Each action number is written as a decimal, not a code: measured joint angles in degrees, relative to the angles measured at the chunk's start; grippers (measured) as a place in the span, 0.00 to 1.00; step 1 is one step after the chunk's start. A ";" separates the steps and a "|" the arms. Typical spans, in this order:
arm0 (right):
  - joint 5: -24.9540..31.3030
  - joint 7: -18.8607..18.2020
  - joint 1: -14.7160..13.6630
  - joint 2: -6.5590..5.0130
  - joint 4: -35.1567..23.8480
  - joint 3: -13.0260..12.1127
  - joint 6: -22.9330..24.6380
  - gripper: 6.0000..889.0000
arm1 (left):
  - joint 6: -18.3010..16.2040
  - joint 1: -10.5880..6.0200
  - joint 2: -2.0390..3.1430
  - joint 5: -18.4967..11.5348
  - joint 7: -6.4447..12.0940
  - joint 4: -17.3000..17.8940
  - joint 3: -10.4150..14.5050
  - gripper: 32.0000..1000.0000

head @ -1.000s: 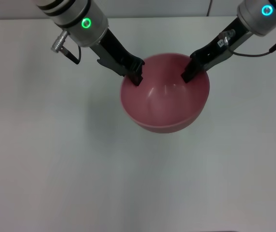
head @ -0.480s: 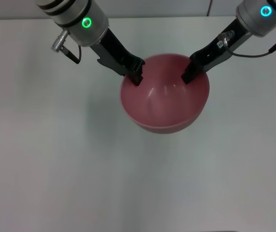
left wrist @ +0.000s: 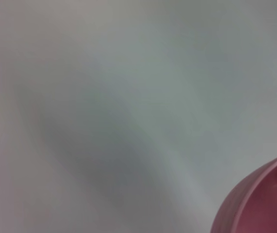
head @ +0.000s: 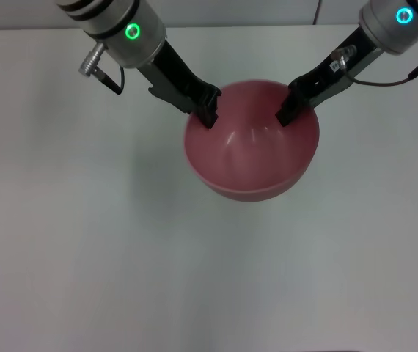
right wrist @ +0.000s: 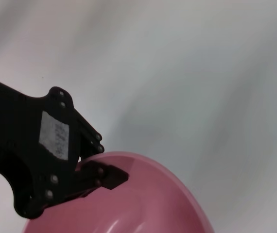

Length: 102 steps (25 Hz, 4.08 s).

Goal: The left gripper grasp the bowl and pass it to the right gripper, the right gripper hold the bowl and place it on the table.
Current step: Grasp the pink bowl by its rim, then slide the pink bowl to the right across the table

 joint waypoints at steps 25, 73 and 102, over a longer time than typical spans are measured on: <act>0.06 -0.22 0.09 -0.01 0.00 0.00 -0.02 0.08 | -1.81 -0.10 0.14 -0.01 -0.82 1.60 -0.22 0.61; -0.08 -0.44 -0.53 -0.10 0.00 0.00 -0.09 0.02 | -14.05 3.03 -0.22 -0.80 -5.10 19.49 0.31 0.86; -0.93 -0.44 -2.74 -0.12 0.06 0.01 -1.68 0.02 | -15.98 4.16 0.06 3.09 -7.43 26.01 0.39 0.86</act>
